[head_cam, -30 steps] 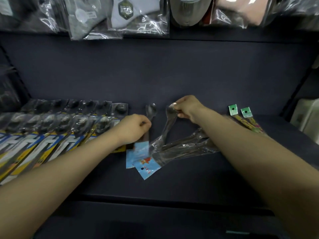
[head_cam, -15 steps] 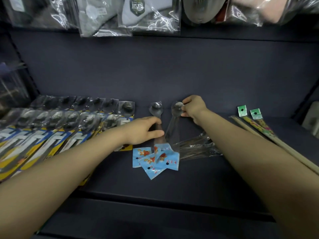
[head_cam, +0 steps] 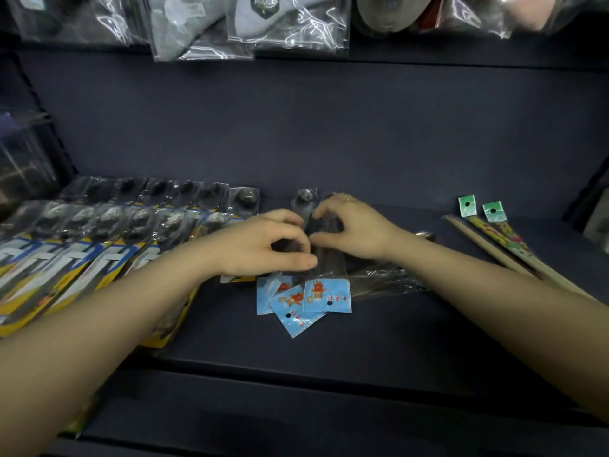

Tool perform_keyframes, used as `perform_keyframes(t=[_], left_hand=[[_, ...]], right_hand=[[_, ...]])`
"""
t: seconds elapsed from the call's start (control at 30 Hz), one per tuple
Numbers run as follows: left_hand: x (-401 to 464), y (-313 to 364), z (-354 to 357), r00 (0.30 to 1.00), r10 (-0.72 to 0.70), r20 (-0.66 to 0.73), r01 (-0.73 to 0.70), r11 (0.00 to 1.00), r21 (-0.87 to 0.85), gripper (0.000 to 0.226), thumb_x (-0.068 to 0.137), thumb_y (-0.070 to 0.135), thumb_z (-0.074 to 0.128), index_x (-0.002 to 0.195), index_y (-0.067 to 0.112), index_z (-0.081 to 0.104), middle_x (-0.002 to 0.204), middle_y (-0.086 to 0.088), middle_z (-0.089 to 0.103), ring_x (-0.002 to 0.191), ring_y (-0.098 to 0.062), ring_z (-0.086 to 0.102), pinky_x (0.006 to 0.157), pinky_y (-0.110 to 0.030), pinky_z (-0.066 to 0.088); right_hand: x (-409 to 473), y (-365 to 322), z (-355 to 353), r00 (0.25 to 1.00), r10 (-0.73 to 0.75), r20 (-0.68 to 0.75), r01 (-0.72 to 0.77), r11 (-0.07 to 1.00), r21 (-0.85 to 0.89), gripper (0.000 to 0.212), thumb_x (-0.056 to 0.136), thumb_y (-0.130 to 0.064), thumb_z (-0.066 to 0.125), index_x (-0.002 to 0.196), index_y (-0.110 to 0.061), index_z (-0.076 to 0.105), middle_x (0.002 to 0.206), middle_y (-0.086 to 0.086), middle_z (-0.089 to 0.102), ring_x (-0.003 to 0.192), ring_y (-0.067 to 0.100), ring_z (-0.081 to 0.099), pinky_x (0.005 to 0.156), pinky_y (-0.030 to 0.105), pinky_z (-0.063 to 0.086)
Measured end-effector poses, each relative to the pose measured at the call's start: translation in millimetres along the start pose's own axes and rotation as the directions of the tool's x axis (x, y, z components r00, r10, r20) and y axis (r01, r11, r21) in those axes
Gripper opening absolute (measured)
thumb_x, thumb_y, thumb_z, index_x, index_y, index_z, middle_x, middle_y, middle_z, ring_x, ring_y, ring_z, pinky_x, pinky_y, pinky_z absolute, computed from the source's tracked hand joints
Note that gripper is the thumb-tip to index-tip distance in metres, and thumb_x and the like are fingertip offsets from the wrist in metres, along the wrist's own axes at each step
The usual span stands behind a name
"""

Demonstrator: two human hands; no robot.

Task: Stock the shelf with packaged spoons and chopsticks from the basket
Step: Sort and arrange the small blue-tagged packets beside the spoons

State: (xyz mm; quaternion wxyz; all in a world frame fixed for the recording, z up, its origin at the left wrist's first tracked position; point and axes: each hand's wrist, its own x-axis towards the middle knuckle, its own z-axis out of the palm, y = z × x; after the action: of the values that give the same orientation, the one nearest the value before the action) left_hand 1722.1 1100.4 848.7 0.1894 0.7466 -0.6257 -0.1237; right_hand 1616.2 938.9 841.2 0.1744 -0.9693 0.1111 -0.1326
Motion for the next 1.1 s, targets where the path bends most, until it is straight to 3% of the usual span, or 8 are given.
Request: perform_keyframes(t=[0.1,0.2,0.33,0.43,0.6,0.73,0.9,1.1], left_hand=[[-8,3,3,0.999,0.009,-0.044,-0.011,0.999,-0.036,0.035,0.068,0.058,0.059,0.078,0.026,0.067,0.116,0.008,0.052,0.097,0.004,0.053,0.085,-0.011,0.042],[-8,-1,5,0.983,-0.096,-0.157,0.092,0.995,-0.033,0.011,0.076,0.018,0.070,0.085,0.011,0.069,0.109,-0.004,0.061,0.084,-0.008,0.063,0.085,-0.028,0.051],[-16,0,2,0.941,-0.314,-0.126,0.269,0.921,-0.282,0.047,0.076,0.009,0.070,0.119,0.012,0.052,0.100,-0.001,0.065,0.083,-0.020,0.066,0.076,-0.030,0.055],[-21,4,3,0.918,-0.393,-0.046,0.372,0.897,-0.239,0.077,0.066,0.021,0.079,0.131,0.015,0.038,0.090,0.005,0.064,0.072,-0.018,0.061,0.068,-0.031,0.050],[-23,8,3,0.897,-0.418,-0.142,0.416,0.908,-0.042,0.046,0.077,0.010,0.063,0.121,0.010,0.049,0.090,-0.002,0.067,0.081,-0.016,0.057,0.073,-0.027,0.044],[-22,18,4,0.889,-0.225,-0.400,0.267,0.962,0.053,0.026,0.076,0.004,0.060,0.101,0.012,0.060,0.073,0.005,0.063,0.065,-0.008,0.054,0.060,-0.020,0.040],[-29,26,17,0.821,-0.020,-0.570,0.027,1.000,0.005,0.030,0.071,-0.003,0.064,0.096,0.013,0.060,0.077,0.012,0.056,0.066,0.001,0.052,0.061,-0.005,0.039],[-40,1,24,0.961,0.080,-0.266,-0.024,0.978,0.207,0.032,0.067,-0.003,0.060,0.090,0.017,0.071,0.091,0.003,0.066,0.088,-0.006,0.054,0.085,-0.028,0.047]], right_hand=[[-3,-4,7,0.966,-0.049,0.255,0.071,0.994,-0.079,0.065,0.083,-0.049,0.060,0.134,-0.013,0.043,0.138,0.007,0.044,0.130,0.022,0.038,0.104,0.027,0.031],[-4,-2,13,0.923,0.056,0.380,0.009,0.986,-0.165,0.084,0.087,-0.060,0.044,0.149,-0.015,0.011,0.159,0.006,0.008,0.147,0.024,0.004,0.117,0.033,0.013],[-5,0,17,0.918,0.111,0.382,-0.028,0.976,-0.216,0.084,0.091,-0.059,0.032,0.149,-0.010,-0.003,0.159,0.005,-0.010,0.147,0.018,-0.010,0.119,0.030,0.002],[-2,1,20,0.921,0.117,0.372,-0.039,0.977,-0.211,0.077,0.095,-0.053,0.030,0.149,-0.008,-0.002,0.159,0.008,-0.007,0.147,0.019,-0.008,0.120,0.031,0.003],[-1,-2,20,0.983,-0.084,0.165,0.102,0.989,-0.104,0.070,0.090,-0.039,0.053,0.148,-0.017,0.020,0.156,0.009,0.020,0.142,0.026,0.022,0.116,0.038,0.025],[-3,-22,14,0.932,-0.362,0.039,0.362,0.914,-0.180,0.044,0.083,-0.024,0.066,0.124,-0.012,0.055,0.133,0.007,0.050,0.123,0.024,0.044,0.101,0.032,0.037],[-2,-28,15,0.920,-0.381,0.093,0.388,0.853,-0.348,0.026,0.091,-0.026,0.054,0.110,-0.009,0.061,0.115,0.008,0.060,0.107,0.025,0.056,0.074,0.036,0.044],[0,-23,11,0.896,-0.354,0.269,0.417,0.877,-0.238,0.038,0.080,-0.006,0.046,0.114,-0.012,0.061,0.114,0.007,0.061,0.107,0.025,0.056,0.088,0.041,0.047]])
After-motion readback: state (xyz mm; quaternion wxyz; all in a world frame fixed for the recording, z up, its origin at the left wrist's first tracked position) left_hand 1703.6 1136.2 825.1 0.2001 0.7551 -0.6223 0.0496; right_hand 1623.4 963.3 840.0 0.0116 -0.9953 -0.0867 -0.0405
